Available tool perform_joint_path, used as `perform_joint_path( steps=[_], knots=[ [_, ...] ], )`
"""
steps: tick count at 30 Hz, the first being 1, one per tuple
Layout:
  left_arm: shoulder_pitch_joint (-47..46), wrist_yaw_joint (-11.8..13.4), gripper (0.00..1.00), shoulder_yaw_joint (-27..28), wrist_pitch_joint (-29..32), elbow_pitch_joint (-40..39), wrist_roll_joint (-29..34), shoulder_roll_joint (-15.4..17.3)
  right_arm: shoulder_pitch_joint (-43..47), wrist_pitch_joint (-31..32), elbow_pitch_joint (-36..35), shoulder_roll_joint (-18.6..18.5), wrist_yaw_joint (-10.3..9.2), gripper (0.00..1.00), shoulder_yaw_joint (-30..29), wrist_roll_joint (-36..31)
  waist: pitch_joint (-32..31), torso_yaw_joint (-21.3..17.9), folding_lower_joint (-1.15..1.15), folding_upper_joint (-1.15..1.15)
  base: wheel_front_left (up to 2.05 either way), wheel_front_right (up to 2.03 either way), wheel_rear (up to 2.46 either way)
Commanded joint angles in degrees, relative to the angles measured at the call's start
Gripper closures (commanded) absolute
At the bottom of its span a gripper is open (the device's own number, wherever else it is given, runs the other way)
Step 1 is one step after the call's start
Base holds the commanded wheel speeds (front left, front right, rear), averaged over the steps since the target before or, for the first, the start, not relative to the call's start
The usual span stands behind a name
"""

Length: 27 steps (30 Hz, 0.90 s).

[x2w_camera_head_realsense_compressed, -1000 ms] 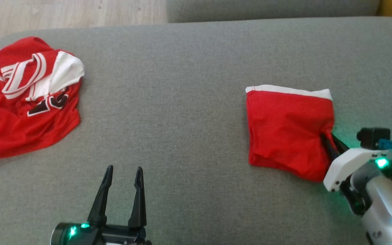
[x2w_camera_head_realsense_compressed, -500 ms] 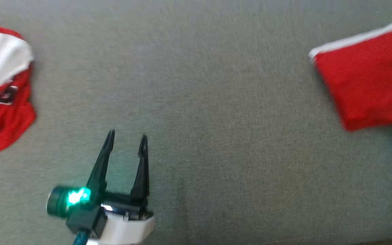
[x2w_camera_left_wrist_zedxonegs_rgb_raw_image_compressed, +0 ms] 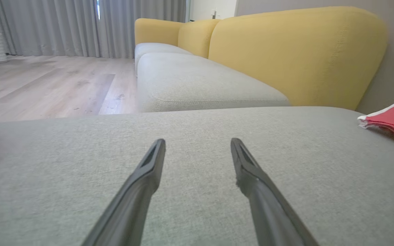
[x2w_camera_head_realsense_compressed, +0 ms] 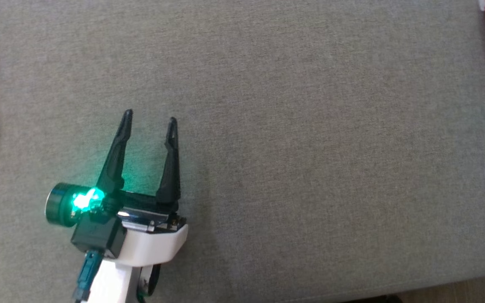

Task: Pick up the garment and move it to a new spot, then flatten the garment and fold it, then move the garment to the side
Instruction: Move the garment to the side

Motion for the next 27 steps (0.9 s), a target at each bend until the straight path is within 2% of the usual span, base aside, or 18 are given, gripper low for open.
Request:
perform_joint_path(
  steps=[1,2,5,10,15,20,27],
  knots=[
    [-0.02,1.22,0.0,2.05,-0.28,-1.06,0.38,-0.18,2.79,0.38,-2.11,-2.0,0.37,0.07,-1.8,-1.96,-0.36,0.45,-0.02,0.0,0.0,0.0,0.0],
    [-0.05,1.9,0.0,2.32,-0.28,-0.64,0.9,-0.18,3.12,0.4,-2.66,-1.61,0.37,0.0,-2.72,-3.3,-0.6,0.64,-0.02,0.0,0.0,0.0,0.0],
    [-0.13,3.87,0.0,2.73,-0.28,0.1,1.4,-0.18,4.28,0.55,-4.11,0.0,0.37,0.0,-4.8,-6.98,-1.65,1.17,-0.02,0.0,0.0,0.0,0.0],
    [0.34,4.62,0.0,2.26,-0.28,1.02,1.46,-0.18,6.65,0.38,-7.08,4.28,0.37,0.0,-5.54,-10.81,-5.22,1.94,-0.02,0.0,0.0,0.0,0.0],
    [1.94,5.25,0.0,1.93,-0.28,0.39,2.41,-0.18,9.88,-1.83,-10.58,12.5,0.37,0.0,-2.23,-6.47,-10.76,2.12,-0.02,0.0,0.0,0.0,0.0],
    [5.47,6.49,0.0,1.94,-0.28,1.39,-1.04,-0.18,13.26,-6.3,-11.92,18.2,0.37,0.0,3.75,-2.3,-17.24,2.77,-0.02,0.0,0.0,0.0,0.0],
    [9.0,5.29,0.0,2.37,-0.28,3.97,-3.94,-0.18,17.65,-14.88,-9.58,24.1,0.37,0.0,10.87,4.21,-24.49,4.07,-0.02,0.0,0.0,0.0,0.0]
  ],
)
